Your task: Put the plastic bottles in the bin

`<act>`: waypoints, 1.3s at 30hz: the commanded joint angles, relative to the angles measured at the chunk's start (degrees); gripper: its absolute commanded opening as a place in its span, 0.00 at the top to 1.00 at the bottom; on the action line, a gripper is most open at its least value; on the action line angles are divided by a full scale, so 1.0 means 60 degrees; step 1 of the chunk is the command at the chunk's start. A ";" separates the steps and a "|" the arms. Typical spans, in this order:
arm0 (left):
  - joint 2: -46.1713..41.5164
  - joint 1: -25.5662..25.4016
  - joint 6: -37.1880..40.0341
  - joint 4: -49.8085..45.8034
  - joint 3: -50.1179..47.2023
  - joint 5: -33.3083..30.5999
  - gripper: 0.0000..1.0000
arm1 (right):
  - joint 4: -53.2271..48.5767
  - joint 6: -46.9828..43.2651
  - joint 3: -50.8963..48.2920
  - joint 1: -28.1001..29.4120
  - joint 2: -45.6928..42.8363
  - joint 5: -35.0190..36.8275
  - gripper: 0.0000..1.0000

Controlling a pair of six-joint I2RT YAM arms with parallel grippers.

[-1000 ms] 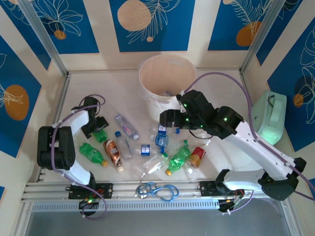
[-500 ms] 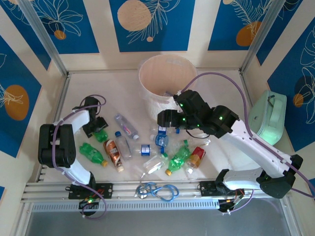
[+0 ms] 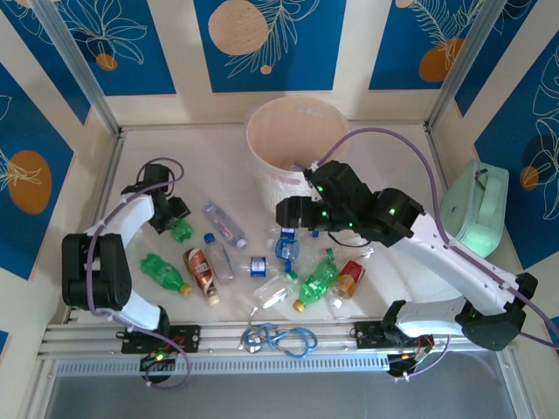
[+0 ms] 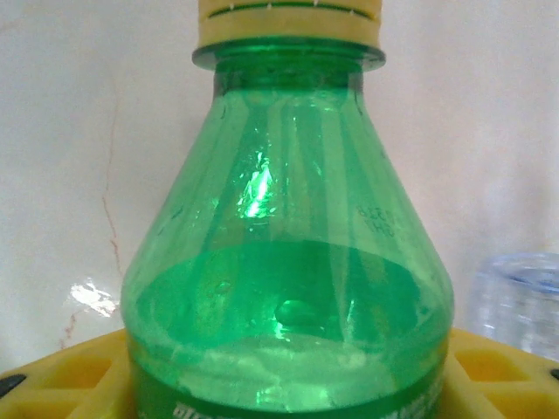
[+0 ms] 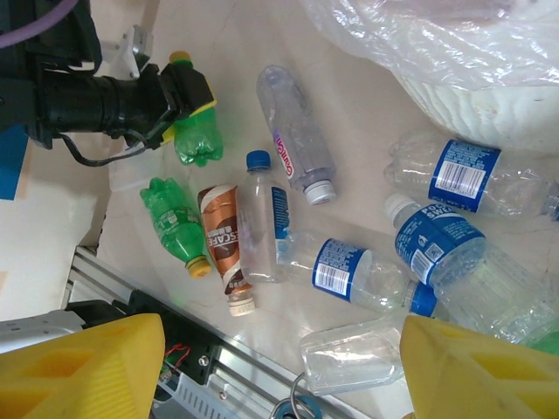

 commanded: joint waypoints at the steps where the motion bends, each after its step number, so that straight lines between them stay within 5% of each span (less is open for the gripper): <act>1: -0.0580 0.0107 -0.0241 -0.0388 0.0408 0.0460 0.43 | 0.0073 0.0133 0.0394 0.0161 0.0111 0.0065 0.28; 9: -0.2390 0.0027 -0.1743 0.0159 0.0656 0.3069 0.44 | 0.0531 0.0105 0.0472 0.0283 0.0330 -0.0533 0.28; 16: -0.3220 -0.0523 -0.4453 0.2920 0.0780 0.5424 0.44 | 0.1661 0.0182 0.1309 0.0184 0.1263 -0.2525 0.21; 25: -0.3074 -0.2832 -0.6446 0.6068 0.1276 0.5515 0.43 | 0.0880 0.0060 0.3141 -0.0217 0.2444 -0.2324 0.14; 39: -0.2701 -0.4006 -0.8452 0.9994 0.0992 0.6100 0.42 | 0.1720 0.0502 0.3113 -0.1222 0.2344 -0.3656 0.15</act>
